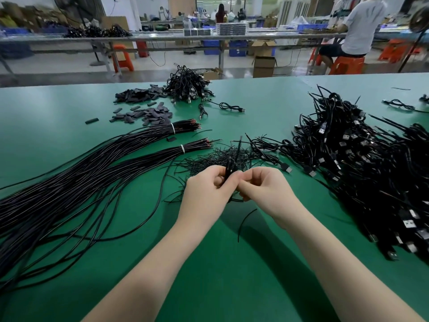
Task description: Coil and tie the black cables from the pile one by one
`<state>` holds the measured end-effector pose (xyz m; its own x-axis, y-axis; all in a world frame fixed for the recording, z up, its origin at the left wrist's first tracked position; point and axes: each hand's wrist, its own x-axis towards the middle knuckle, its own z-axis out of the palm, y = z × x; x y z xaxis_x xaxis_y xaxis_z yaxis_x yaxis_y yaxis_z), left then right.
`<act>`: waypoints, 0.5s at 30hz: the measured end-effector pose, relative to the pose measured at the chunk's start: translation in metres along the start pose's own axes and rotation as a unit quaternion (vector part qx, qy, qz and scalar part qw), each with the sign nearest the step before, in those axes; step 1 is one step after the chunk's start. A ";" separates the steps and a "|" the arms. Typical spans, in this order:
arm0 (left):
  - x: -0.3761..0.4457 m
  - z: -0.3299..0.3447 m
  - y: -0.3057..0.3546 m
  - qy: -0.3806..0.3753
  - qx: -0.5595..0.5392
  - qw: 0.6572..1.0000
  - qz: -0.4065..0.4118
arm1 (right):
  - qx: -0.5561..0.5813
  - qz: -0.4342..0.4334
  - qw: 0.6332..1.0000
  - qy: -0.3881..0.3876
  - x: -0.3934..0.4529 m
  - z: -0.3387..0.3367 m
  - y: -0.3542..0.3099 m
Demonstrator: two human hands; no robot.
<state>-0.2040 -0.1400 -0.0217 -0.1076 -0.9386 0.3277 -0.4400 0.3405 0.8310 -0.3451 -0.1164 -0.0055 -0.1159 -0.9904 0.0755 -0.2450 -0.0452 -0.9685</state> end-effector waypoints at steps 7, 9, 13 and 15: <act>0.006 -0.013 0.010 0.010 0.028 0.999 0.041 | 0.139 0.043 0.988 -0.054 -0.003 0.006 -0.008; 0.006 -0.016 0.013 -0.008 0.020 0.999 0.038 | 0.142 0.048 0.987 -0.059 -0.004 0.006 -0.009; 0.010 -0.027 0.016 -0.031 -0.004 0.999 0.012 | -0.020 -0.031 0.999 0.002 -0.003 0.008 -0.014; 0.012 -0.034 0.019 -0.041 0.008 0.999 0.012 | -0.083 -0.070 0.994 0.012 -0.004 0.010 -0.017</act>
<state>-0.1835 -0.1434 0.0128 -0.1909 -0.9315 0.3095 -0.4496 0.3632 0.8161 -0.3309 -0.1128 0.0084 -0.0917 -0.9724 0.2143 -0.4149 -0.1583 -0.8960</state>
